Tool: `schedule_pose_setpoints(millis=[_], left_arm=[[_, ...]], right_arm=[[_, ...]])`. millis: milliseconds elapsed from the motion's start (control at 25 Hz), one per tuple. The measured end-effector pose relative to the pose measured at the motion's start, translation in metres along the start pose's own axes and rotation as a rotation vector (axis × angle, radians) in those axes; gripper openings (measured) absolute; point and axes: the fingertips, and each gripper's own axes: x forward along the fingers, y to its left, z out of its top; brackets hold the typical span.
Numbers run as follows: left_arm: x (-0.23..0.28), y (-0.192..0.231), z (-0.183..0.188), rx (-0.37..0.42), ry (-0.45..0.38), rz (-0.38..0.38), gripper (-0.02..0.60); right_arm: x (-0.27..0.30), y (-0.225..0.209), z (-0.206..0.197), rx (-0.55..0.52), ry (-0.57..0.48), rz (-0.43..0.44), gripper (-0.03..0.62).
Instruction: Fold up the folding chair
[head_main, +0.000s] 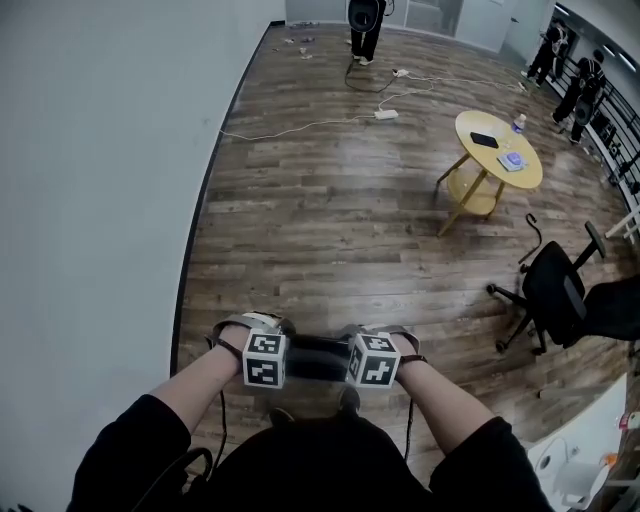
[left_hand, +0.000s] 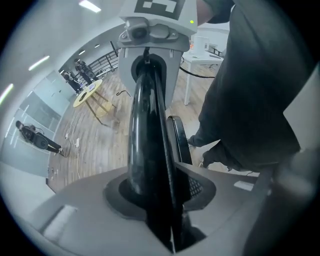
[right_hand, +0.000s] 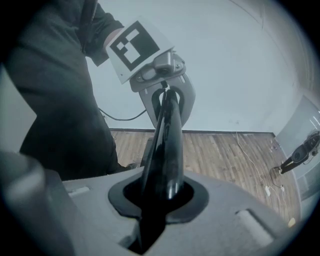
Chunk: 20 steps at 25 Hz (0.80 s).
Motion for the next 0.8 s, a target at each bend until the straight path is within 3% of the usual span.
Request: schedule_pose_setpoints(millis=[240, 520, 800], left_arm=[[0.0, -0.014, 0.002, 0.0, 0.003, -0.073, 0.063], [-0.003, -0.015, 0.003, -0.085, -0.003, -0.059, 0.044], [-0.007, -0.018, 0.002, -0.149, -0.003, -0.06, 0.044]], right_arm=[[0.002, 0.009, -0.001, -0.006, 0.0, -0.003, 0.06], [0.003, 0.011, -0.003, -0.002, 0.0, -0.007, 0.057], [0.003, 0.007, -0.002, -0.093, 0.025, 0.011, 0.052]])
